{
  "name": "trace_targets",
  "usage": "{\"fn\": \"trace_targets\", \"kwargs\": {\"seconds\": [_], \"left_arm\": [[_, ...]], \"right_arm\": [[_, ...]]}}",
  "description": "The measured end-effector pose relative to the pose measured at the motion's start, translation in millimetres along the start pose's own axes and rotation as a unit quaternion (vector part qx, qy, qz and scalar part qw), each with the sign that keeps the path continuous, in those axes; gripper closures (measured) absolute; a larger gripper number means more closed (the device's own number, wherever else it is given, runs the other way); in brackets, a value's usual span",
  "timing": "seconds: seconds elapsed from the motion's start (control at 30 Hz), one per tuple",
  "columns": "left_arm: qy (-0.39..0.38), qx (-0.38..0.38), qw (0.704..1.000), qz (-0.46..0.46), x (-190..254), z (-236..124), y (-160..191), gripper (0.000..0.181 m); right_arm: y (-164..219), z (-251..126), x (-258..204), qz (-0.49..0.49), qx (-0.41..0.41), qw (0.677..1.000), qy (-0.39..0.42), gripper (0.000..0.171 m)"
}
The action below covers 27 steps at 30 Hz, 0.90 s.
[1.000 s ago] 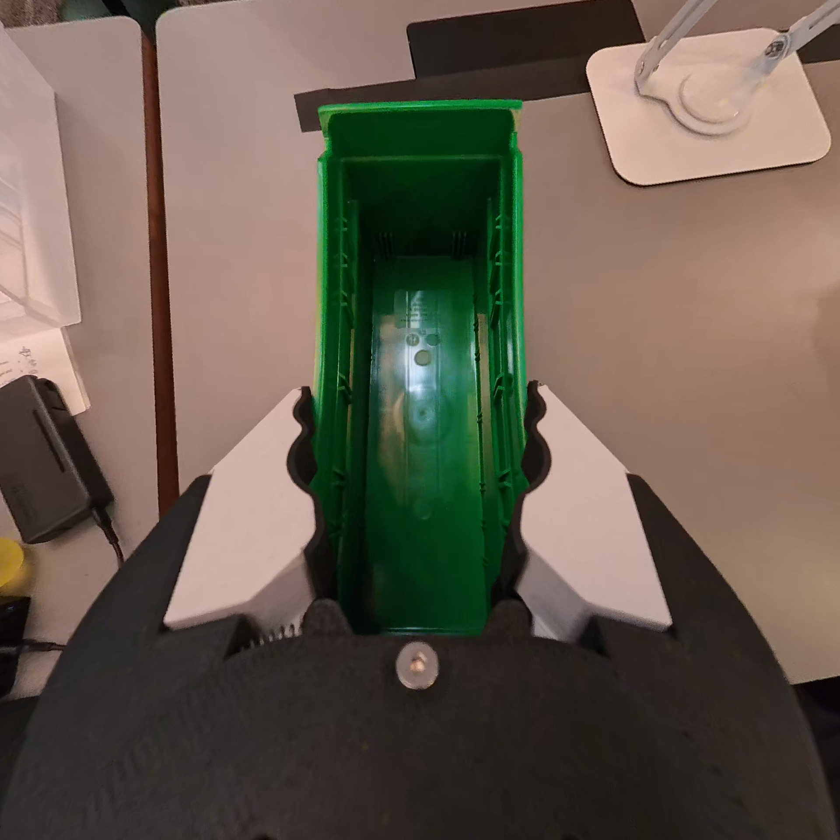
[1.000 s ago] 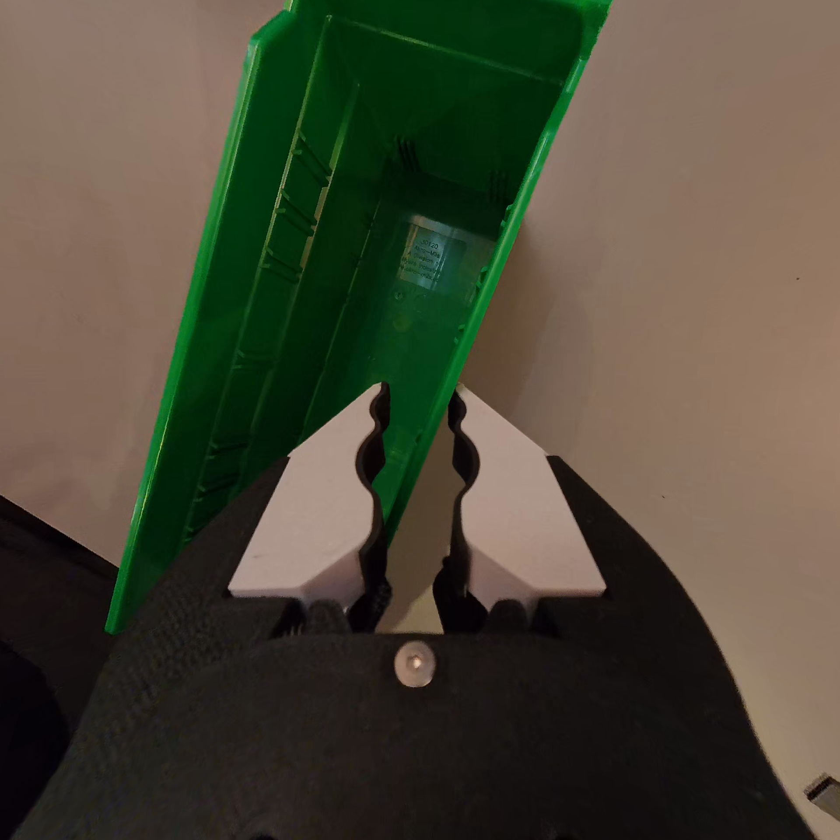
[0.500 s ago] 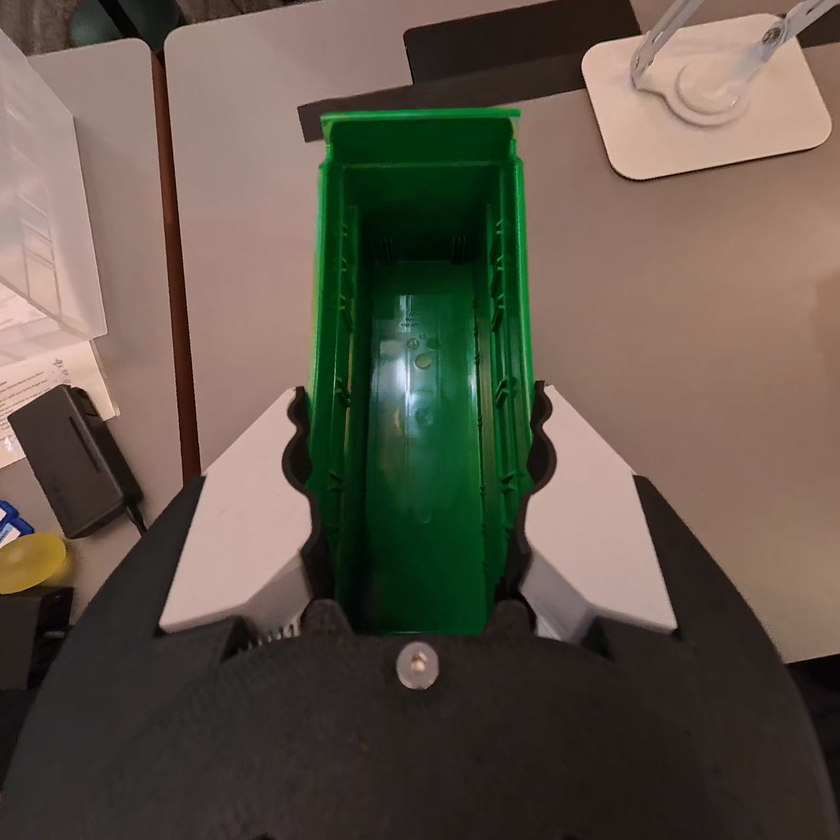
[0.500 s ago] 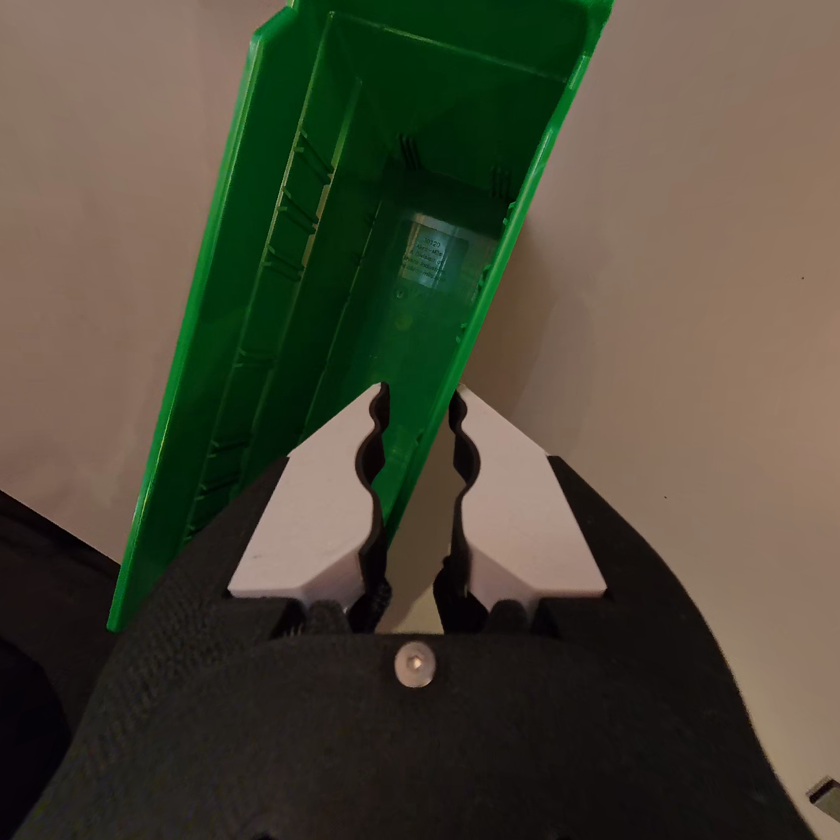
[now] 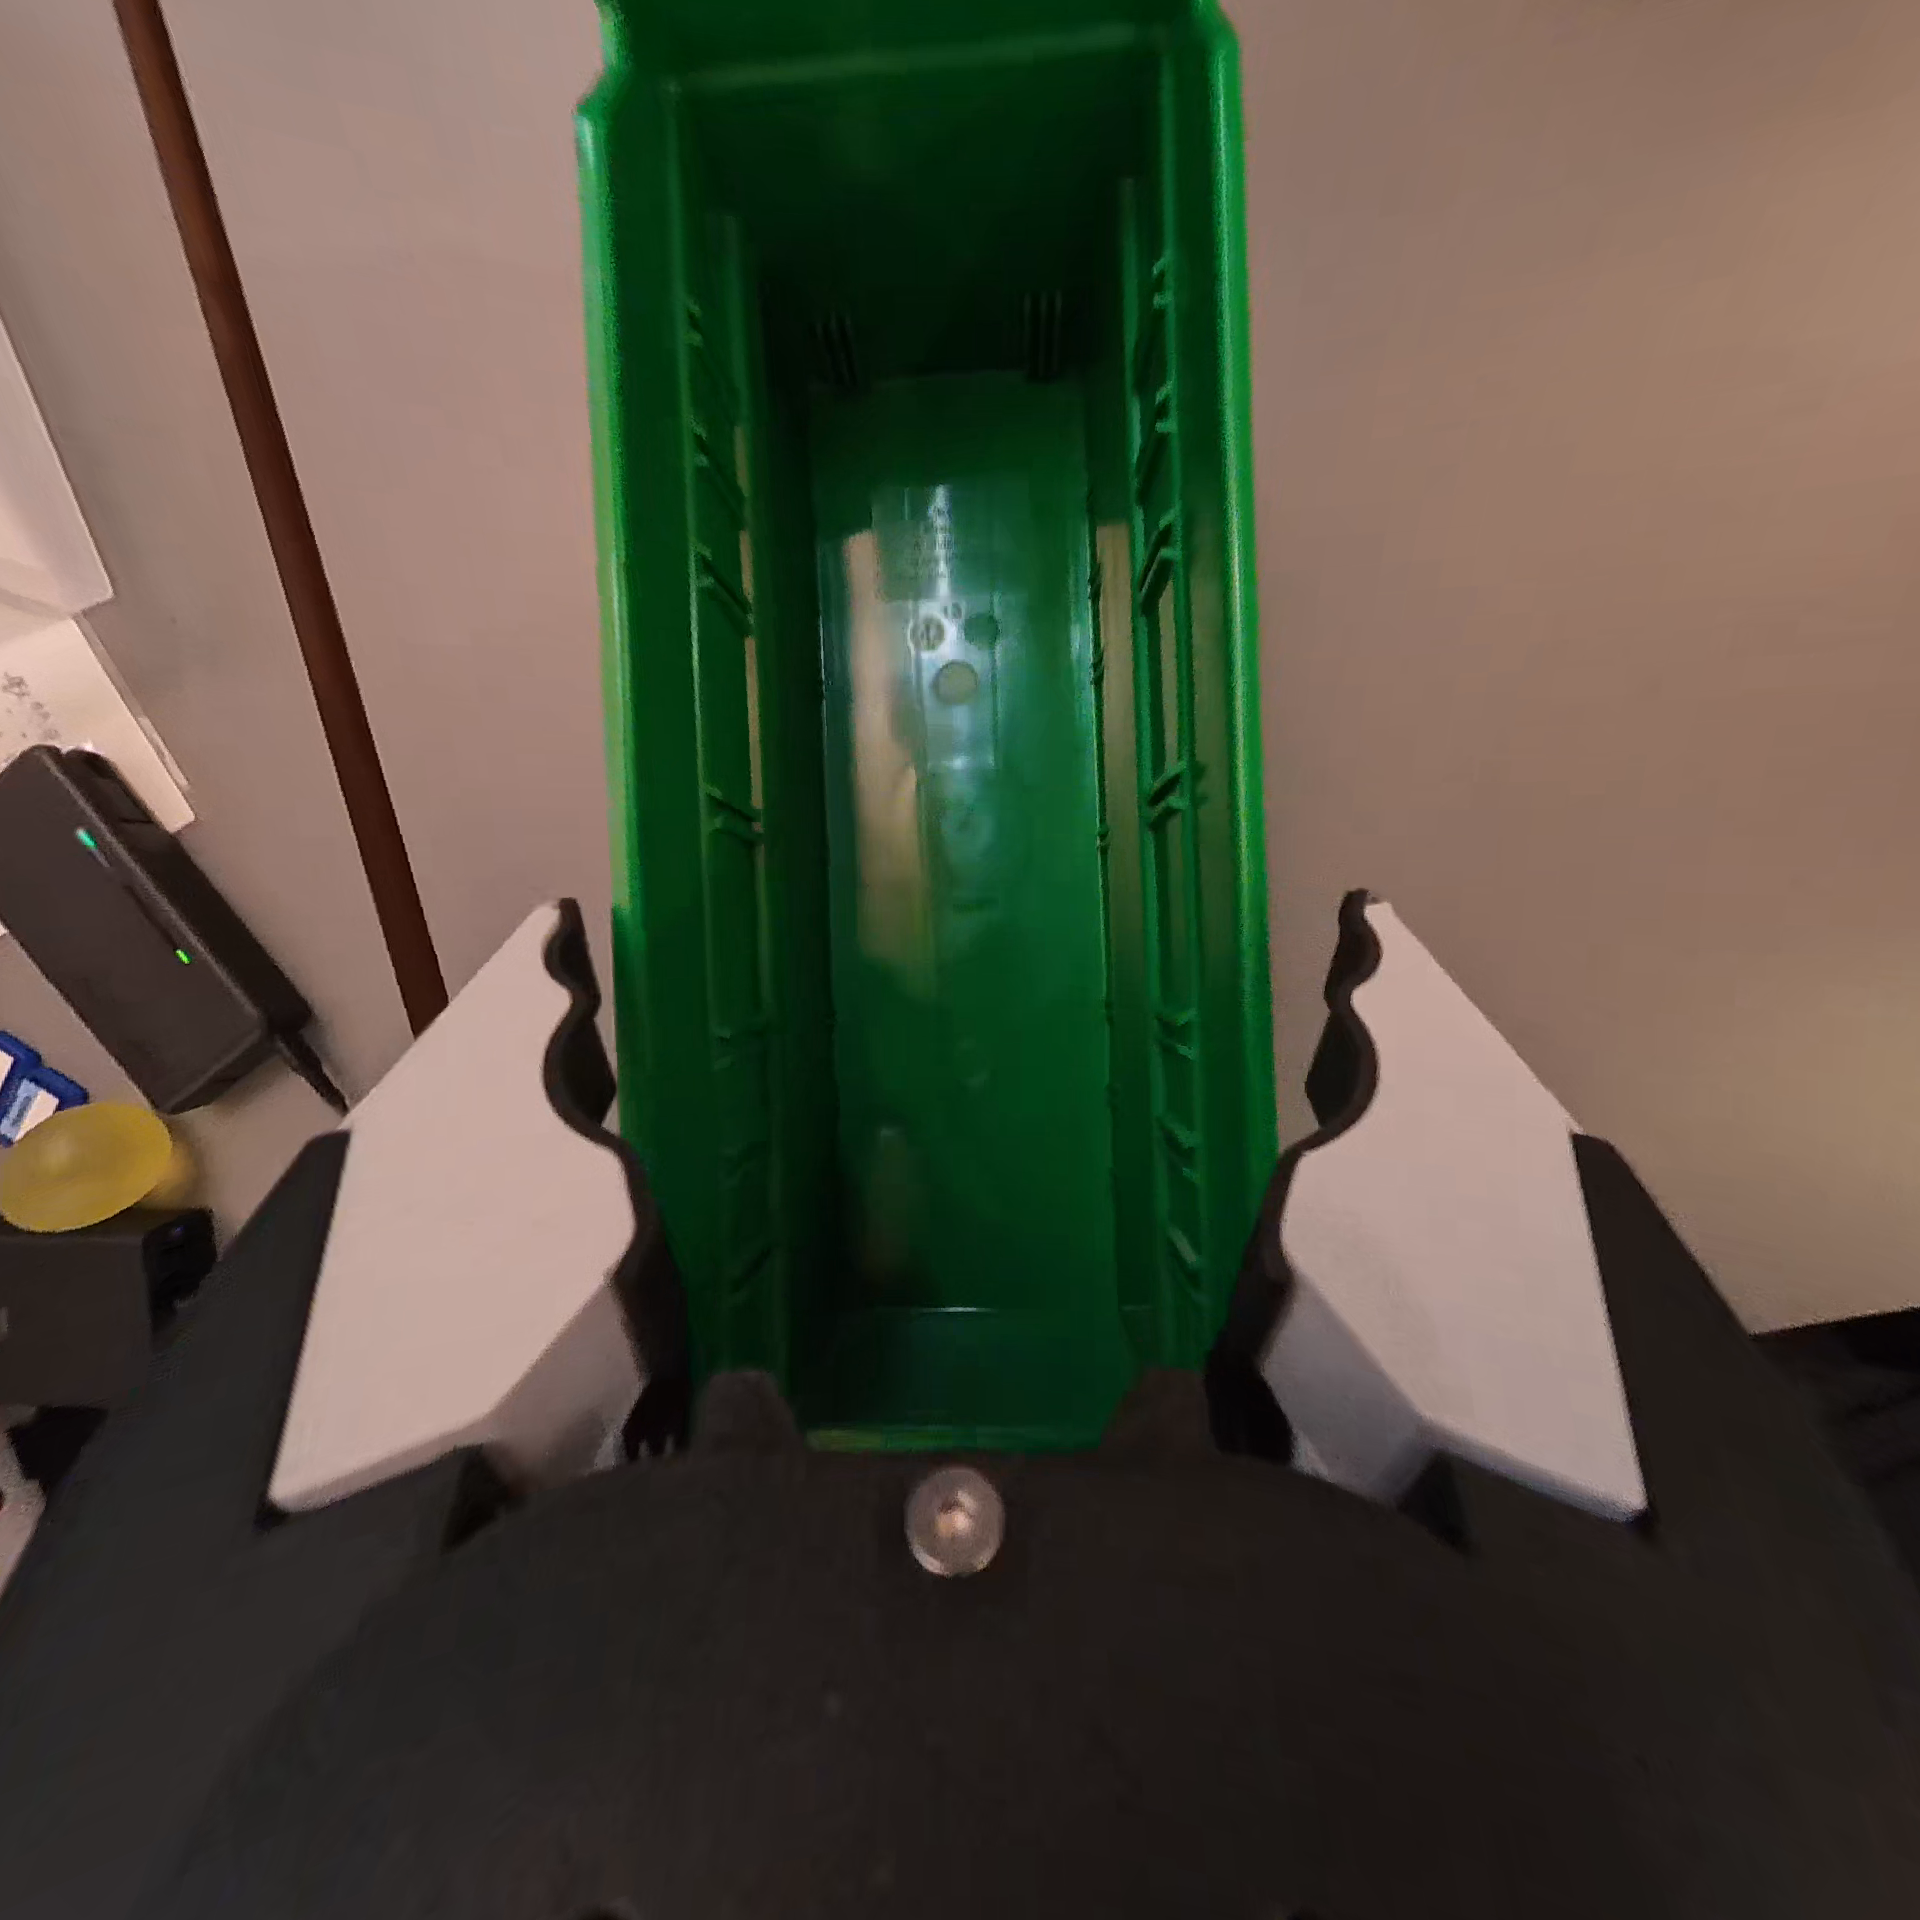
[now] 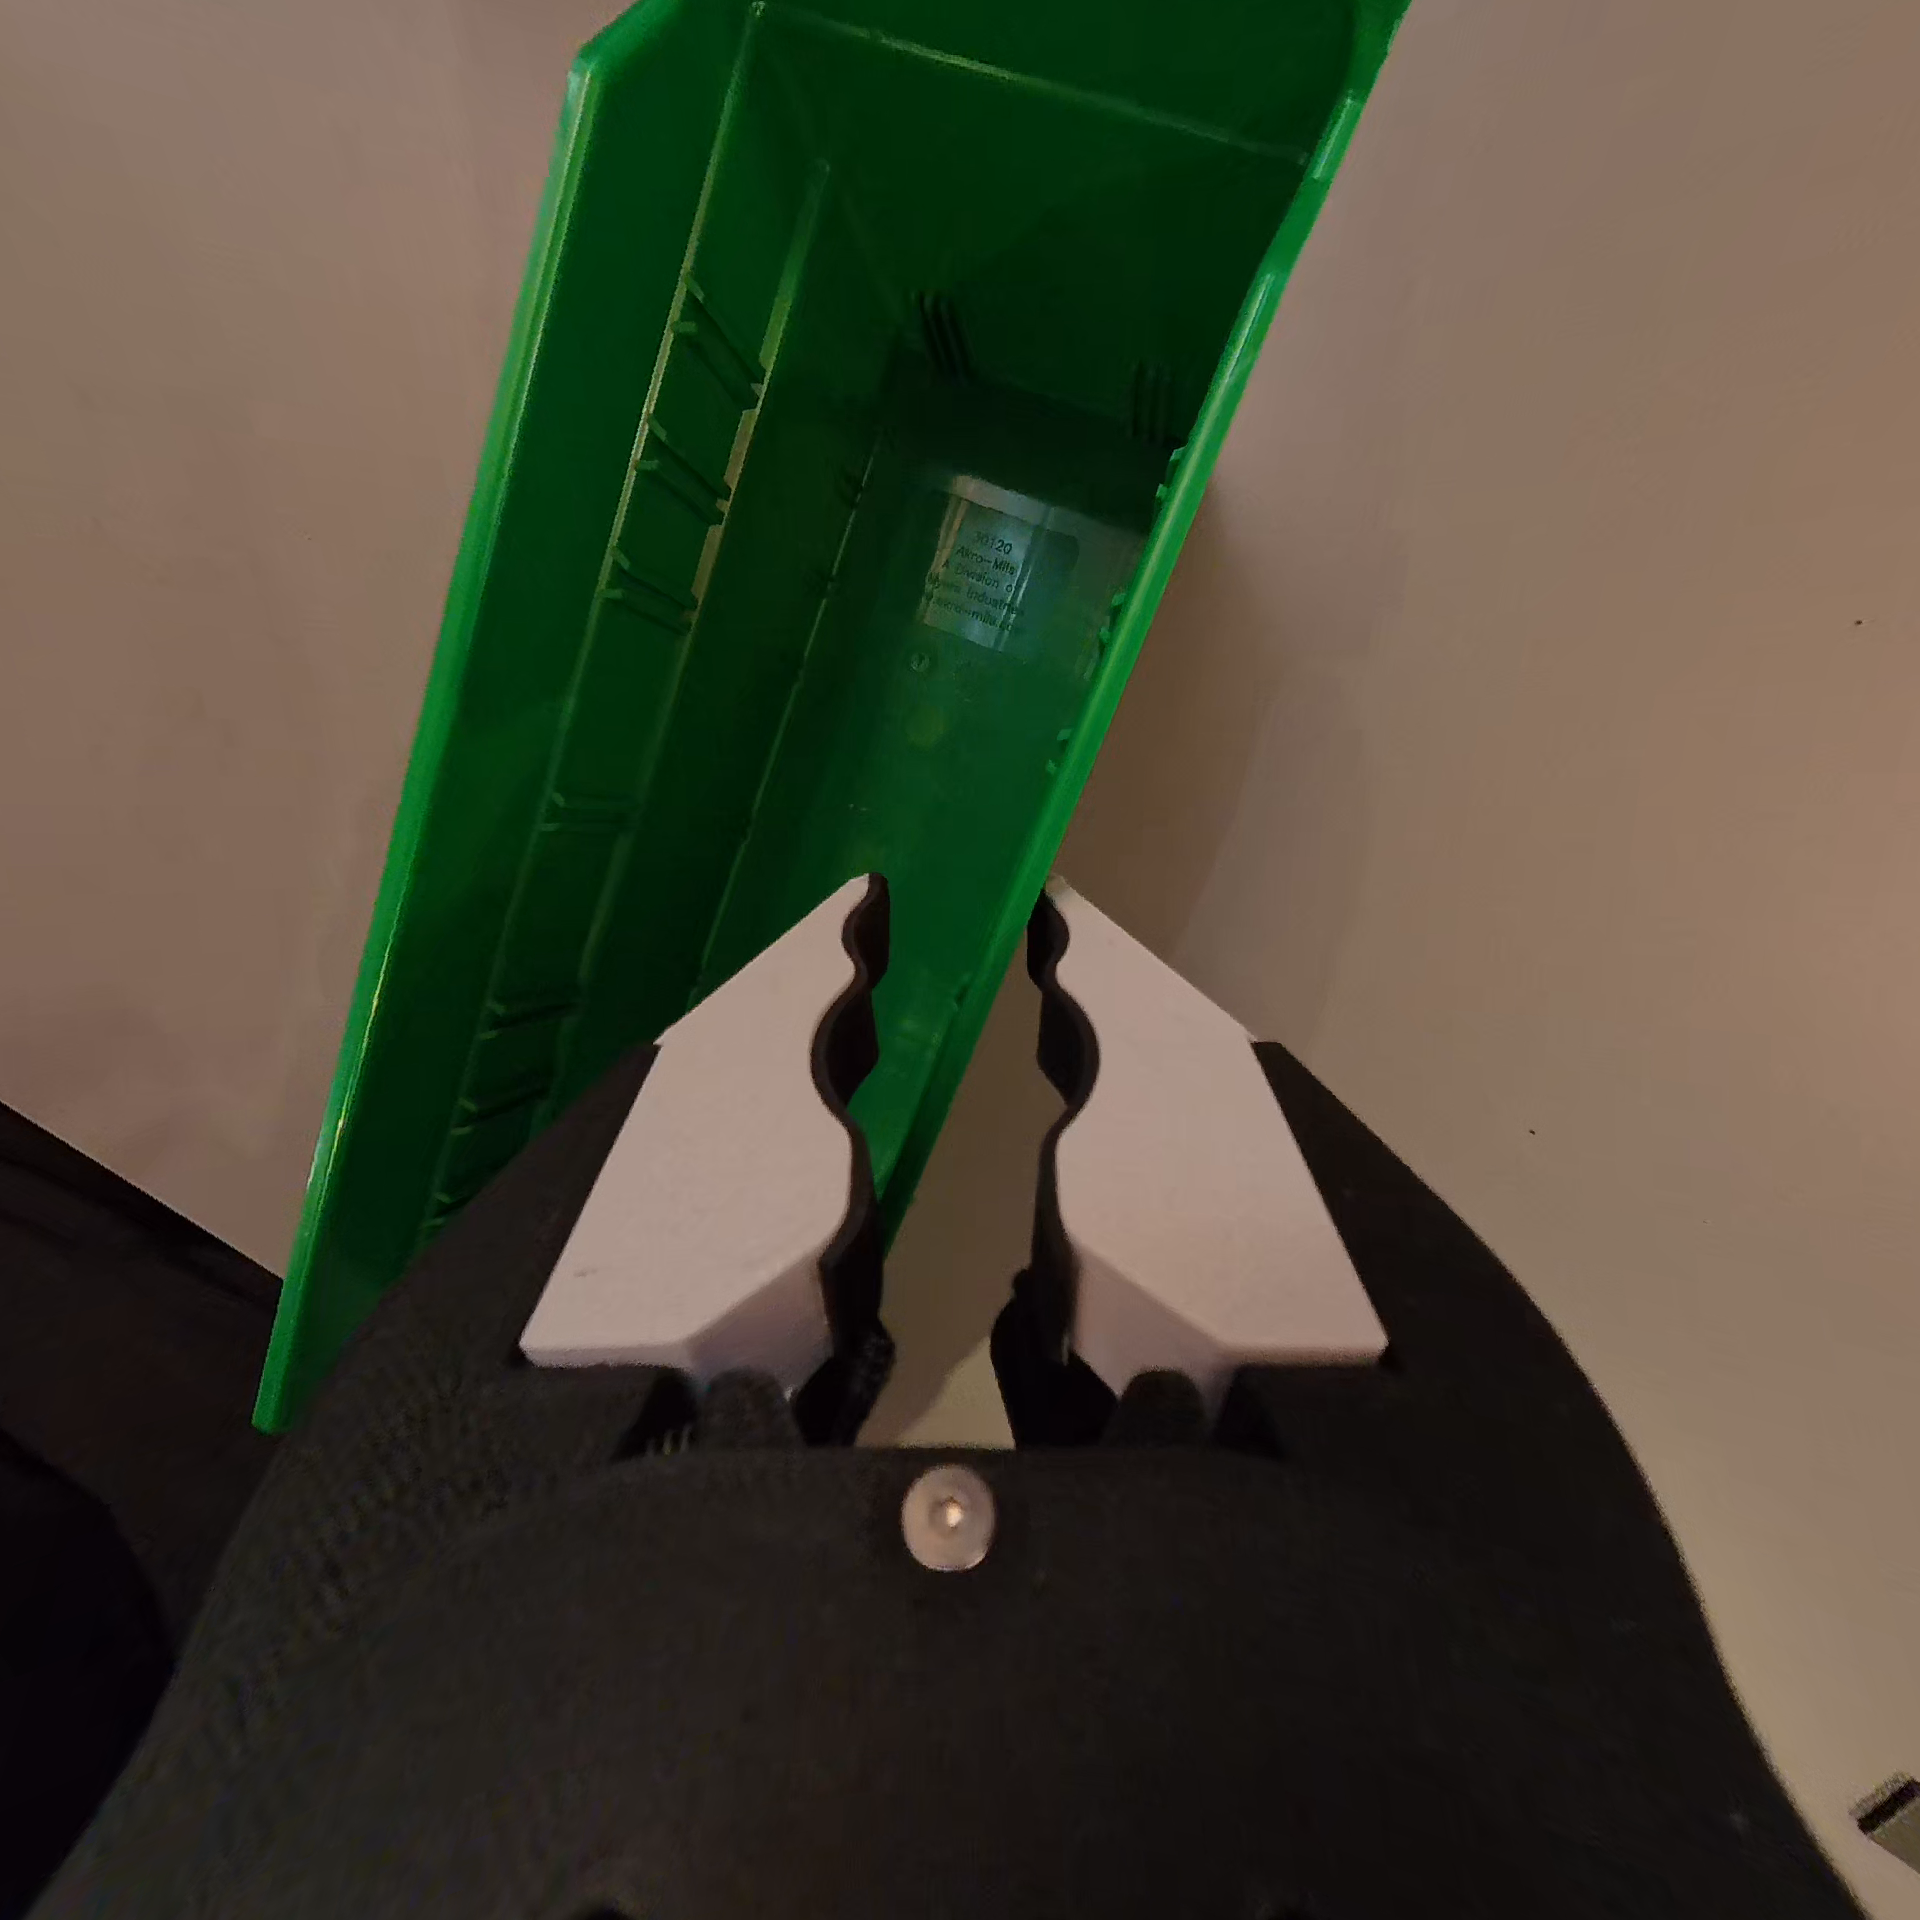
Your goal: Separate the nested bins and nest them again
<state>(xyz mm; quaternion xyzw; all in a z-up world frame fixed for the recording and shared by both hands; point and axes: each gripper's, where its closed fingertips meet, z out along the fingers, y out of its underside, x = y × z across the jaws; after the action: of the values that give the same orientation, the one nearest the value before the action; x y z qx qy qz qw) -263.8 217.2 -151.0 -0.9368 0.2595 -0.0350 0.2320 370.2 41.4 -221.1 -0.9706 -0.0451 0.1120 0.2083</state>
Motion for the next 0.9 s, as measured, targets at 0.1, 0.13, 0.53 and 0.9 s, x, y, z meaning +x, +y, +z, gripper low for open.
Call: {"fn": "trace_targets", "kwargs": {"seconds": [0.1, 0.13, 0.53, 0.9], "left_arm": [[-0.017, -0.028, 0.999, 0.012, -2, 2, 3, 0.055], [-0.02, -0.031, 0.999, 0.01, -2, 1, 2, 0.061], [-0.009, 0.033, 0.999, -0.003, -2, -14, -11, 0.083], [-0.022, 0.078, 0.997, 0.004, -7, -51, -26, 0.083]], "right_arm": [[1, 0, 0, 0.0, -0.001, 1.0, 0.0, 0.146], [1, 0, 0, 0.0, -0.002, 1.0, 0.0, 0.146], [0, 1, 0, 0.001, 0.0, 1.0, -0.003, 0.147], [0, 1, 0, 0.002, 0.001, 1.0, -0.005, 0.147]]}}
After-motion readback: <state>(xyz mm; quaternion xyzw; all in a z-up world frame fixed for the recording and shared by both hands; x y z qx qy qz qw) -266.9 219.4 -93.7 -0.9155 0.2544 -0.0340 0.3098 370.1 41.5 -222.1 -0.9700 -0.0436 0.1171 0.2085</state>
